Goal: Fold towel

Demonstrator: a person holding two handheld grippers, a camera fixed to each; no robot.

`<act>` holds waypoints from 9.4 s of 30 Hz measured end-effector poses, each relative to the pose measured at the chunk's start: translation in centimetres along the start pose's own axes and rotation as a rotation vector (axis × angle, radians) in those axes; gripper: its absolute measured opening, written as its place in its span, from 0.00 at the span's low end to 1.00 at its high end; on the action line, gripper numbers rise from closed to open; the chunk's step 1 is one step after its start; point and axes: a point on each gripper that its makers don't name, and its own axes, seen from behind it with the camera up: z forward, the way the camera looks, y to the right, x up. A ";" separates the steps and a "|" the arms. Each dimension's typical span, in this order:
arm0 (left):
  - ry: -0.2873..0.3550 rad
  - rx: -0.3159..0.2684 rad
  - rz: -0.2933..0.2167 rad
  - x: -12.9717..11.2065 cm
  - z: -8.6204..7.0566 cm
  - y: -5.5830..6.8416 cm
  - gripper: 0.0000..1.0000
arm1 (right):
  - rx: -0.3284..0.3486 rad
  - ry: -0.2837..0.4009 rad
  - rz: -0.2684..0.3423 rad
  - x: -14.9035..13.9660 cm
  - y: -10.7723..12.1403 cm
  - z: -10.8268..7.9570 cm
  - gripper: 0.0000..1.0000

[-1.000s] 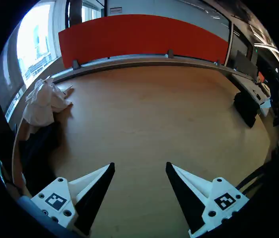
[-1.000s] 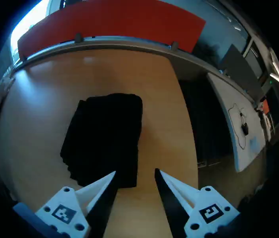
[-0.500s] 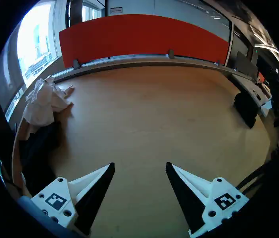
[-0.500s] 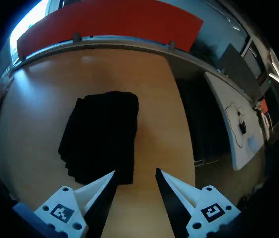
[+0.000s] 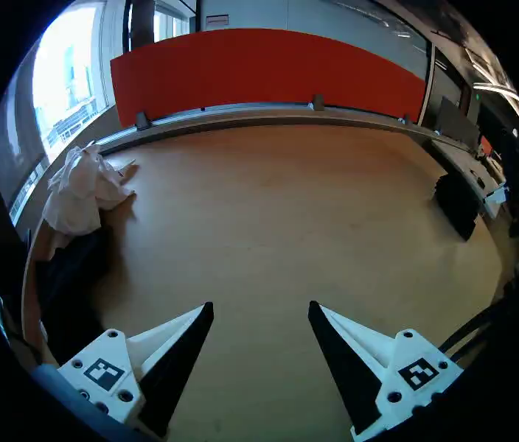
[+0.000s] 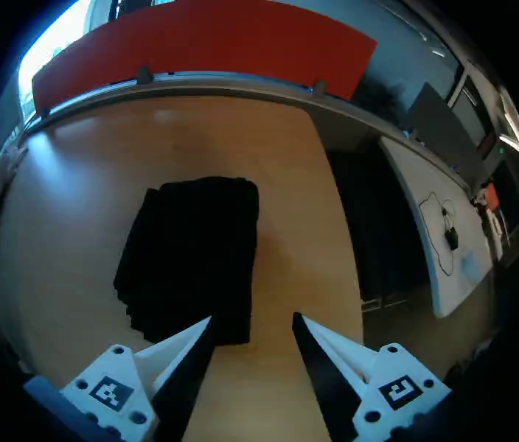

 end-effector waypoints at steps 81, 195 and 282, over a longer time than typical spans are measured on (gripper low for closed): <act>0.583 0.155 -0.159 19.5 -4.7 -5.3 0.95 | 0.122 0.949 0.175 22.2 -16.8 -15.1 1.00; 0.826 0.260 -0.085 5.8 2.3 -8.1 0.96 | 0.084 1.091 0.098 18.5 -28.1 -14.8 1.00; 0.827 0.260 -0.085 5.8 2.3 -7.9 0.96 | 0.119 1.058 0.135 9.2 -28.3 -1.7 1.00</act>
